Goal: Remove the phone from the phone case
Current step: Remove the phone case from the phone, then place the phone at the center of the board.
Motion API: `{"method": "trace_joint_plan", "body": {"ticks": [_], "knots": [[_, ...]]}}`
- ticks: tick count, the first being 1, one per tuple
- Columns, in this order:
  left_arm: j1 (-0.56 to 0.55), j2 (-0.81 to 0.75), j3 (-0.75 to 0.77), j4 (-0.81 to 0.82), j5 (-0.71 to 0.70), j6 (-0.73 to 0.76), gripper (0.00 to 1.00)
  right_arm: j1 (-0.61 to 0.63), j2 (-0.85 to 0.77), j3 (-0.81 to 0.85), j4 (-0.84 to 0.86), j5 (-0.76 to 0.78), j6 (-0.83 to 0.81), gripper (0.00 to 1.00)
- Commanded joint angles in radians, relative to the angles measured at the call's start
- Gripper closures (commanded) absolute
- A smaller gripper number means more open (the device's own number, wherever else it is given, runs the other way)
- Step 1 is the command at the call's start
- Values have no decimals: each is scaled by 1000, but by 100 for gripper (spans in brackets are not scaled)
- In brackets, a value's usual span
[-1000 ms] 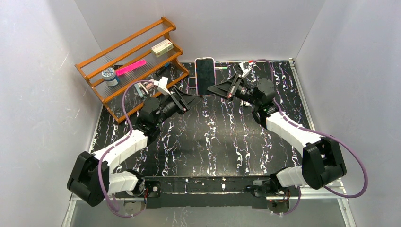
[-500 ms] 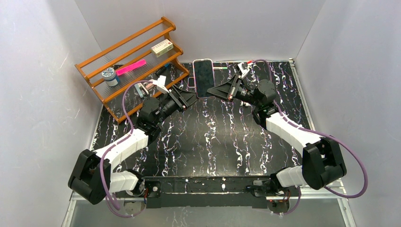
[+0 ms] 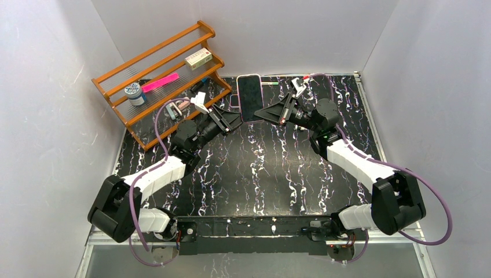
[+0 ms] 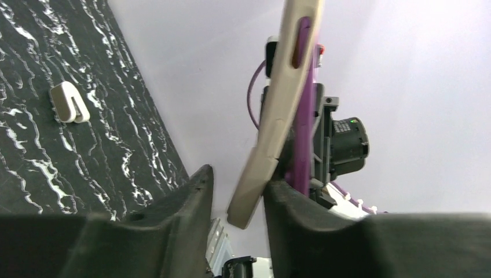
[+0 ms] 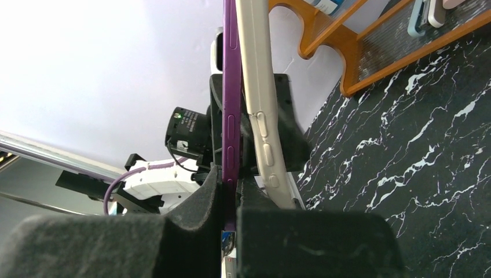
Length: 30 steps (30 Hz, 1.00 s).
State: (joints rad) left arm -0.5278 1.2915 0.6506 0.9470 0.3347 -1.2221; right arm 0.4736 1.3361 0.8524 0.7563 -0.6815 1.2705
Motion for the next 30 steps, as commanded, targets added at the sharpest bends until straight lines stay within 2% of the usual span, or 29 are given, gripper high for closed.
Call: {"method": "trace_joint_plan", "body": {"ticks": [1,4,11,20,23,27,30], "knots": [[-5,4,21,89,-13,2,77,20,-35,-10,67,-67,-30,99],[-5,1,1,87,-36,25,100,20,-43,-12,61,-67,-39,99],[-3,-30,-57,-42,-135,149,100,19,-82,-60,-16,-69,-94,99],[10,-10,17,-363,-256,299,100,3,-140,-132,-246,-66,-251,99],[11,30,47,-466,-239,365,100,-25,-163,-175,-314,-48,-306,99],[9,77,40,-512,-163,392,100,-81,-197,-225,-441,45,-426,99],[1,111,19,-513,-113,380,100,-113,-184,-266,-461,78,-467,99]]}}
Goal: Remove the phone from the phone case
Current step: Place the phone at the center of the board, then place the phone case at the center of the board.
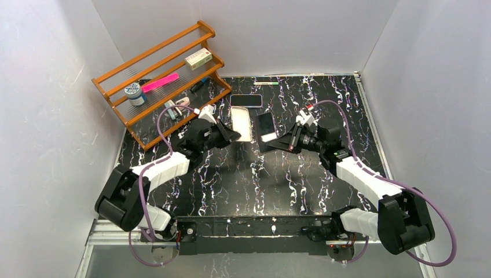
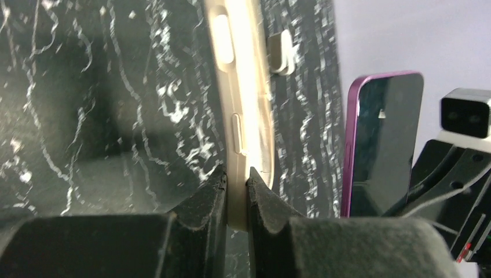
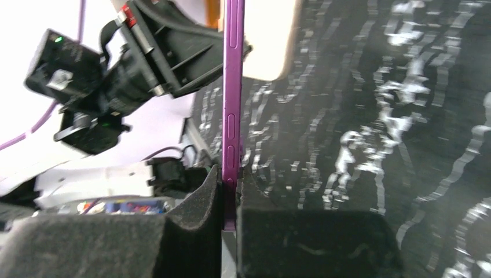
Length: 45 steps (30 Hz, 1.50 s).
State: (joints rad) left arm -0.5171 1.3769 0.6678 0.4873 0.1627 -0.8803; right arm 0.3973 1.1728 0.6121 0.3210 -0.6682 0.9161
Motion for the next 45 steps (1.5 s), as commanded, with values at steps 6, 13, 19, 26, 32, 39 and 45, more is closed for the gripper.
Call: {"method": "trace_joint_plan", "body": {"ticks": [6,13,19,26,32,39,45], "knots": [[-73,119,0,-36,77,7,100,-61,45,-71,-41,117,-184,99],[-110,221,4,16,31,-72,100,-75,143,-95,3,130,-225,99],[-150,271,-43,97,-18,-161,100,-81,231,-100,75,132,-182,99],[-167,318,-79,123,-41,-209,100,-86,316,-125,159,114,-127,99],[-168,320,-111,122,-61,-239,86,-95,371,-124,149,116,-146,97],[-178,331,-108,122,-62,-249,69,-96,430,-109,163,49,-165,86],[-181,324,-102,114,-68,-251,56,-96,453,-66,70,43,-220,73]]}}
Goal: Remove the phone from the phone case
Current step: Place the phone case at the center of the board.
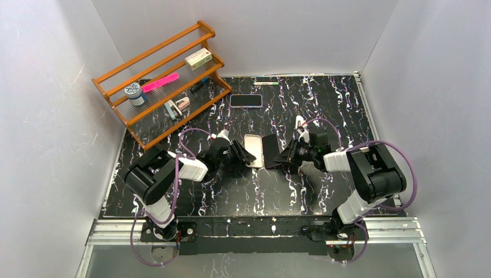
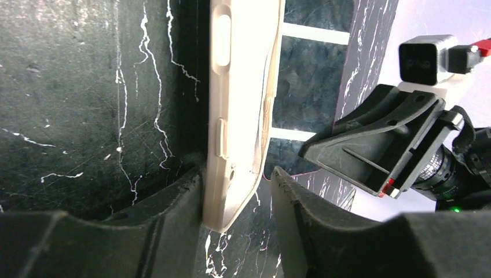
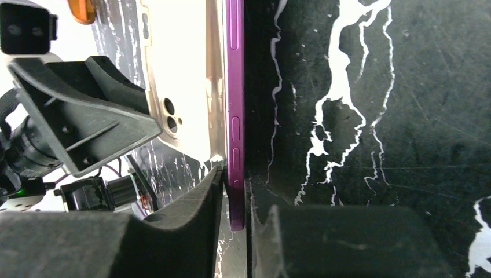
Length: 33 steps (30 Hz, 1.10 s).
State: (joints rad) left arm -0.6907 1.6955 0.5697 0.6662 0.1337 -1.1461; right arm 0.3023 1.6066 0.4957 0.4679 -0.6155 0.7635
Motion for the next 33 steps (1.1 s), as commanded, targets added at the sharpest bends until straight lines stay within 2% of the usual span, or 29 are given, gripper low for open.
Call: {"method": "trace_joint_plan", "body": {"ticks": [1,11,13,17,22,29,33], "knots": [[-7,0,-6,-71,-42,15,54,-2,19,64,-113,1,-90,69],[-4,-149,21,-321,-111,115,18,-2,-33,119,-338,158,-182,24],[2,-185,35,-391,-135,154,10,-2,-61,122,-377,192,-195,18],[13,-236,100,-528,-197,209,2,-1,-92,134,-435,211,-218,7],[16,-223,190,-631,-234,256,2,0,-114,143,-457,175,-245,2],[17,-194,245,-660,-275,222,2,57,-66,174,-463,146,-218,2],[16,-164,311,-739,-323,229,2,78,-84,182,-497,159,-219,1]]}}
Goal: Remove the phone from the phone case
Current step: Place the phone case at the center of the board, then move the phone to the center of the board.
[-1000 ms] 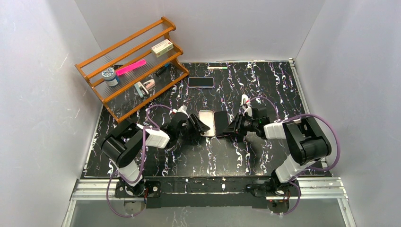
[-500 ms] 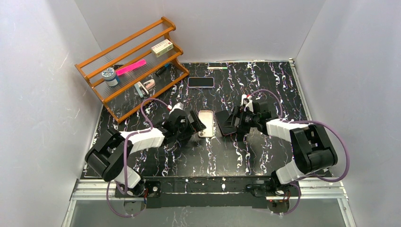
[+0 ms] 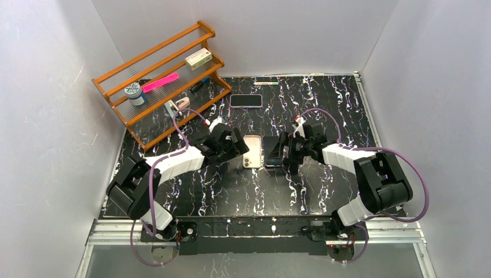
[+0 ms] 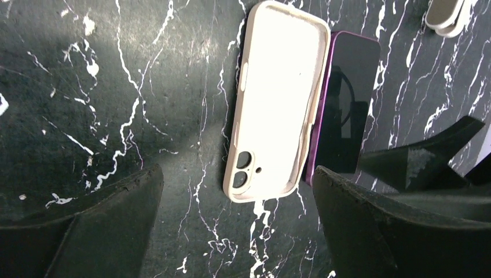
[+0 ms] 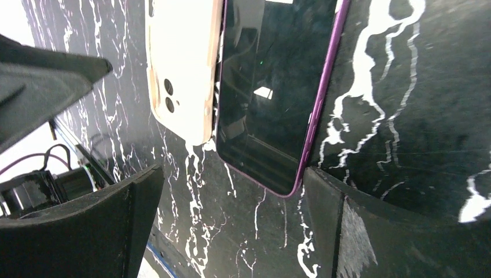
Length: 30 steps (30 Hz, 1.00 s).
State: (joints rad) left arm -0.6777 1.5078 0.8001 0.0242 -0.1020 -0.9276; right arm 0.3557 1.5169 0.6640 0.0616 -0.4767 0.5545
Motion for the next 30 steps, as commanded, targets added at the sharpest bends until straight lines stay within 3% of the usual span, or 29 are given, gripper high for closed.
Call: {"method": "trace_joint_plan", "body": {"ticks": [1,6,13,23,30], "knots": [[3,34,101,-112,-97,15,2,26,-2,17,-89,7,-26,1],[3,124,268,-210,-149,34,2,29,-25,49,-131,16,-62,1],[67,388,649,-369,-186,187,2,30,-177,49,-135,62,-75,1],[197,754,1156,-280,-15,511,2,29,-322,19,-167,132,-76,1],[228,912,1337,-177,75,670,2,29,-367,23,-256,149,-103,1]]}}
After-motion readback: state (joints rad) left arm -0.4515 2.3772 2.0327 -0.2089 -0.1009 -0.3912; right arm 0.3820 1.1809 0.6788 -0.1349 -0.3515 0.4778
